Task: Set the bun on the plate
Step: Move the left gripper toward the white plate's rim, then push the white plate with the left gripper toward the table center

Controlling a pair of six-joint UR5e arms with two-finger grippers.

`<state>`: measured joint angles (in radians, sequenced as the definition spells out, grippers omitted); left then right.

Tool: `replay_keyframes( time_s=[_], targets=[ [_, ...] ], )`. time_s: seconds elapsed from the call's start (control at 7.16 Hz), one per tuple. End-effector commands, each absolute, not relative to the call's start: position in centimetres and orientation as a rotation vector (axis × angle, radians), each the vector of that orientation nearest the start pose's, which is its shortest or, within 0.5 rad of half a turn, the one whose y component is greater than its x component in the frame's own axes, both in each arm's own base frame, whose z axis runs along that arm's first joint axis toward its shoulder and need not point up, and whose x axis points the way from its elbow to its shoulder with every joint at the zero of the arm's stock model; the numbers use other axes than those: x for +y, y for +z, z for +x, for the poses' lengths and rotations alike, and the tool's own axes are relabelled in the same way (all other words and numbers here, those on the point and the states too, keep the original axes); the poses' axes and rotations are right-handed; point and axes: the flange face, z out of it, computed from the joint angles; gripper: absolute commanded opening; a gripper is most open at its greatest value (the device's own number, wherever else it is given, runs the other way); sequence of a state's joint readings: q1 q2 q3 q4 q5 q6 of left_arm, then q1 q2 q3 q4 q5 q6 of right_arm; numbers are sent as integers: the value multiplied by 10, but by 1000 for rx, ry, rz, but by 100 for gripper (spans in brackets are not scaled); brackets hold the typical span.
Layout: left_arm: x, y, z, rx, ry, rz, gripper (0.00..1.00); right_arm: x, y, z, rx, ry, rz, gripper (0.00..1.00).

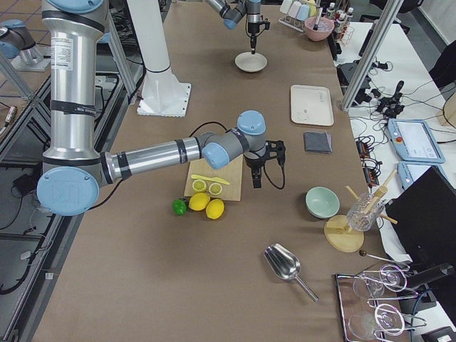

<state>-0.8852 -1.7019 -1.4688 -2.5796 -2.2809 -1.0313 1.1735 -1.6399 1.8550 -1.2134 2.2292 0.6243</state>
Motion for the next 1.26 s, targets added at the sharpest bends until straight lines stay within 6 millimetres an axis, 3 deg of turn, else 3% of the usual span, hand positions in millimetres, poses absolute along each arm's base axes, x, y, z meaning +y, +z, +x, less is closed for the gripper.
replay_keyframes(
  time_s=[0.0,0.42,0.7,0.84,0.98,1.12],
  targets=[
    [-487,476,319,1238,-12,135,0,-470,513,-119,-829,25,169,100],
    [-483,365,401,1309,-74,39,0,-470,511,-120,-832,35,167,100],
    [-439,297,468,1196,-92,43,0,-469,508,-120,-837,45,164,100],
    [-412,287,509,1161,-82,76,0,-469,509,-120,-837,46,163,100],
    [-391,289,530,1148,-69,92,0,-469,508,-120,-839,45,163,100],
    [-388,292,534,1141,-68,94,0,-469,508,-121,-840,43,162,100]
  ],
)
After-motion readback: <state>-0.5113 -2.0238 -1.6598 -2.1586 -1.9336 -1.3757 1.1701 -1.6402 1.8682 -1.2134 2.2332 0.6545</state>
